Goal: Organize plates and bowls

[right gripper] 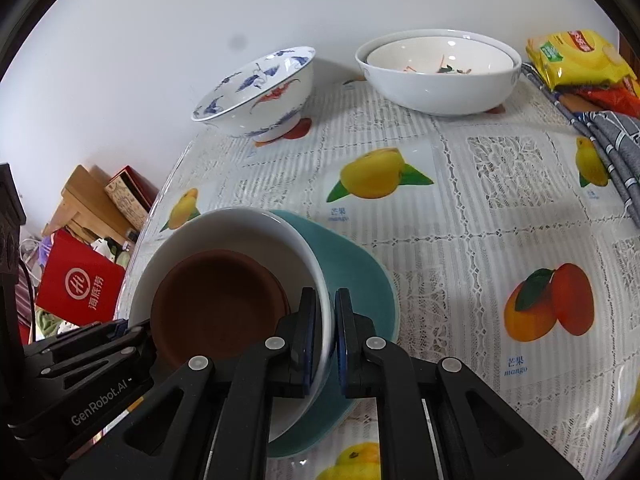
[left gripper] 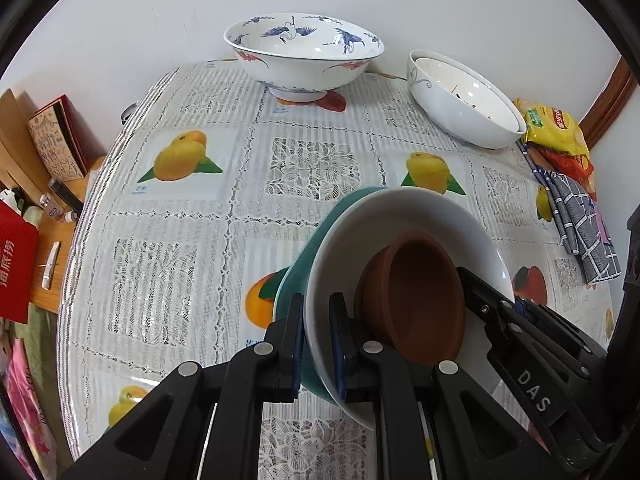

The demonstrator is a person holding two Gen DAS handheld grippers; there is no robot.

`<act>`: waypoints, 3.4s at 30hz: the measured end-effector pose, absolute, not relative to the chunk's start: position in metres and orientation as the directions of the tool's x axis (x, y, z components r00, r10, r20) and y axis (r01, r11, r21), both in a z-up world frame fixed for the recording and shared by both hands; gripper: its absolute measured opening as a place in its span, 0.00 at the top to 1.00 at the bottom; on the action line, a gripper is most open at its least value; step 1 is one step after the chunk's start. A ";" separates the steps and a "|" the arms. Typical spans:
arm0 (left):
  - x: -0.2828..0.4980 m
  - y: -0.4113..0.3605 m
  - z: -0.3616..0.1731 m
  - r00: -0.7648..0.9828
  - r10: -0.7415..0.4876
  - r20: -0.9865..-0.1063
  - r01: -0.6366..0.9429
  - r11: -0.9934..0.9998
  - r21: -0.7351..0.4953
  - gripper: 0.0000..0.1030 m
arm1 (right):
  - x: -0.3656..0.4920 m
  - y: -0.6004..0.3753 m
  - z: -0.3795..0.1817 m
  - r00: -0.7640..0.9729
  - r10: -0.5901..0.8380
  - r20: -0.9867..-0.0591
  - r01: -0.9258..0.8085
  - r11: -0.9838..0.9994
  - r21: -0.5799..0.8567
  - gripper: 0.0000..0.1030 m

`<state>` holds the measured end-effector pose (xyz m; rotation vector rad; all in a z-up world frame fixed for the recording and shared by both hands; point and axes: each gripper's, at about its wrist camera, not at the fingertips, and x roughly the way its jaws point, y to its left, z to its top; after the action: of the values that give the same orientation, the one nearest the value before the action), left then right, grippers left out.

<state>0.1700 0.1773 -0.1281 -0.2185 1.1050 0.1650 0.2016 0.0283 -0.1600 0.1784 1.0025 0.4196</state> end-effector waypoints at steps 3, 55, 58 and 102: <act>0.173 0.178 -0.130 0.439 0.022 -0.898 -0.240 0.966 -0.094 0.89 | 0.203 0.031 -0.159 0.473 0.407 -0.782 -0.270 0.911 0.311 0.90; 0.146 0.164 -0.108 0.420 0.074 -0.904 -0.210 0.978 -0.018 0.61 | 0.182 0.012 -0.137 0.485 0.387 -0.785 -0.306 0.915 0.262 0.70; 0.138 0.159 -0.102 0.431 0.083 -0.899 -0.209 0.978 -0.009 0.59 | 0.174 0.008 -0.133 0.489 0.379 -0.786 -0.312 0.917 0.249 0.62; 0.000 0.015 -0.001 0.702 0.089 -0.707 -0.129 0.992 -0.004 0.21 | 0.010 -0.160 -0.024 0.753 0.065 -0.655 -0.075 0.997 0.013 0.05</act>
<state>0.0000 0.0148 -0.0011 -0.0544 0.7838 0.1214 0.0101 -0.1596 -0.0242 -0.0145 0.7146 0.0760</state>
